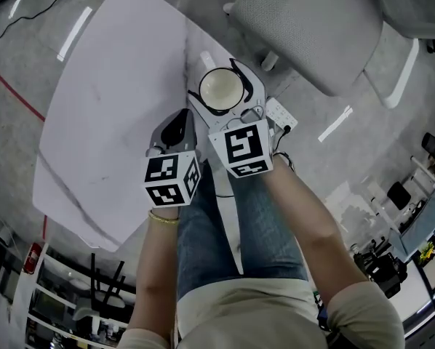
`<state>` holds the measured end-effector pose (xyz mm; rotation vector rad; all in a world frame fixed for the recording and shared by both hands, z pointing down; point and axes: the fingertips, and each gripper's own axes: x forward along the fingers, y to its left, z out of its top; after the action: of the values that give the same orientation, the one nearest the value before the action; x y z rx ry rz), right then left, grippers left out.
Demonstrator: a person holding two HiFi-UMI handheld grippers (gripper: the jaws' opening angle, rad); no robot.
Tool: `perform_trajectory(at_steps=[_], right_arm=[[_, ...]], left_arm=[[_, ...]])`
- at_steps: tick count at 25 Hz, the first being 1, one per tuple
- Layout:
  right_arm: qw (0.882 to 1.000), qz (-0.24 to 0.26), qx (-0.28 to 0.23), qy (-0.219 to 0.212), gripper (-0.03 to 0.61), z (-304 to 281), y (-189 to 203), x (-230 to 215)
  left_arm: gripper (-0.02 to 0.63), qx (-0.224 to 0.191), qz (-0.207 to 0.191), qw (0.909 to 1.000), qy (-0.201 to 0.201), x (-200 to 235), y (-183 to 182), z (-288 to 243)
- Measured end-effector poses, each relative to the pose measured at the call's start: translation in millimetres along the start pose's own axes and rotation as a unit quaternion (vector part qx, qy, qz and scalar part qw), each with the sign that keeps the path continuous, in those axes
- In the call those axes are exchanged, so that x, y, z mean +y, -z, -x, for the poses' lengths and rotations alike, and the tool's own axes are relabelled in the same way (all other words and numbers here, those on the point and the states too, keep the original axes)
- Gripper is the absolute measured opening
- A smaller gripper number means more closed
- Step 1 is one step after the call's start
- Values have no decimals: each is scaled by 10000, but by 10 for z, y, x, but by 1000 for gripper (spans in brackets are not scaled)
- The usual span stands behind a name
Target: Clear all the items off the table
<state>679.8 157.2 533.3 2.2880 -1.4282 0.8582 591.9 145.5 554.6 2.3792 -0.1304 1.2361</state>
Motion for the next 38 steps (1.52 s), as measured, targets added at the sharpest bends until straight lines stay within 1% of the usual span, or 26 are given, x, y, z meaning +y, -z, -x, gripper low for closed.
perform_trajectory(at_steps=[8, 17, 25, 30, 38], right_arm=[[9993, -114, -31, 352, 414, 110, 27, -745], [9967, -305, -32, 754, 414, 300, 174, -1584], [9933, -358, -67, 1099, 414, 369, 187, -2256], [9926, -290, -113, 1172, 414, 319, 182, -2608], [9919, -275, -28, 1236, 414, 116, 292, -3062]], left_arm=[[9, 149, -256, 9994, 151, -435, -192, -376], [9, 155, -464, 9984, 271, -969, -412, -757], [9, 161, -517, 9981, 308, -1287, -566, -947], [9, 159, -468, 9983, 316, -1456, -640, -1076], [9, 213, -411, 9986, 252, -1564, -692, -1314]])
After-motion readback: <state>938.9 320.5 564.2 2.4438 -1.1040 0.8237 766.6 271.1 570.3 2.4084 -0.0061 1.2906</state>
